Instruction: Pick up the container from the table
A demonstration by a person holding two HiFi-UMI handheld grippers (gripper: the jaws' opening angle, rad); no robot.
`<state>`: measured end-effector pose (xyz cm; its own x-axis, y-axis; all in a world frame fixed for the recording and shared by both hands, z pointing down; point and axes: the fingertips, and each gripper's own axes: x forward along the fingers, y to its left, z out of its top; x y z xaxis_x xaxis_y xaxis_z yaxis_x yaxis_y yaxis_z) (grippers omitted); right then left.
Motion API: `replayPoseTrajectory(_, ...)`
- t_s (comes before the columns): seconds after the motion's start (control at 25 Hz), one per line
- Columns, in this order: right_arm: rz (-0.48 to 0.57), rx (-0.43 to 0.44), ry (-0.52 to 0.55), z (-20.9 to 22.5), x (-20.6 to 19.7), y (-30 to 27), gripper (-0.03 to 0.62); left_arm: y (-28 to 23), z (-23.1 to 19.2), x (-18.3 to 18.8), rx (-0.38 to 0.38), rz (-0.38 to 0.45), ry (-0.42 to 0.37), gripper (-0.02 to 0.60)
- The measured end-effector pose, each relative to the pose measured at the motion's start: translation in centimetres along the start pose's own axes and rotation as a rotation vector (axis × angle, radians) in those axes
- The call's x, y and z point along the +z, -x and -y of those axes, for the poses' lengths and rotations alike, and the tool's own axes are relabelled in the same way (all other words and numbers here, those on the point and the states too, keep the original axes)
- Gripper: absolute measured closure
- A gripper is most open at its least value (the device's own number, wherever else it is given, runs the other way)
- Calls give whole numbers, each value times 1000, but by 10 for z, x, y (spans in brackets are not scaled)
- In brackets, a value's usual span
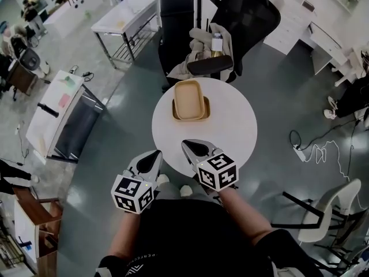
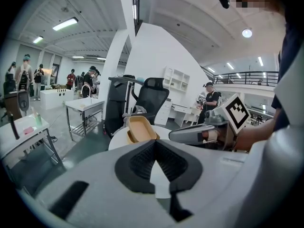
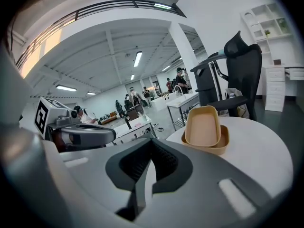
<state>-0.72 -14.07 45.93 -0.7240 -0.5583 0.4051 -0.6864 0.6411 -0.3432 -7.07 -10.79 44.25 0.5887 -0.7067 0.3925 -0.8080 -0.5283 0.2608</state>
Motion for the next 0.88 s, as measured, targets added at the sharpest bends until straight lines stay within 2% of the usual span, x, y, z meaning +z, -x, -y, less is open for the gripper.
replayPoseTrajectory(0.44, -18, -67, -10, 32, 14, -37, 591, -48, -39, 10, -91, -68, -3, 594)
replayPoseTrajectory(0.72, -80, -114, 18, 61, 18, -67, 564, -82, -61, 14, -150, -118, -32, 594)
replayPoseTrajectory(0.88, -145, -141, 61, 75, 11, -88, 548, -97, -77, 10, -174, -146, -20, 594)
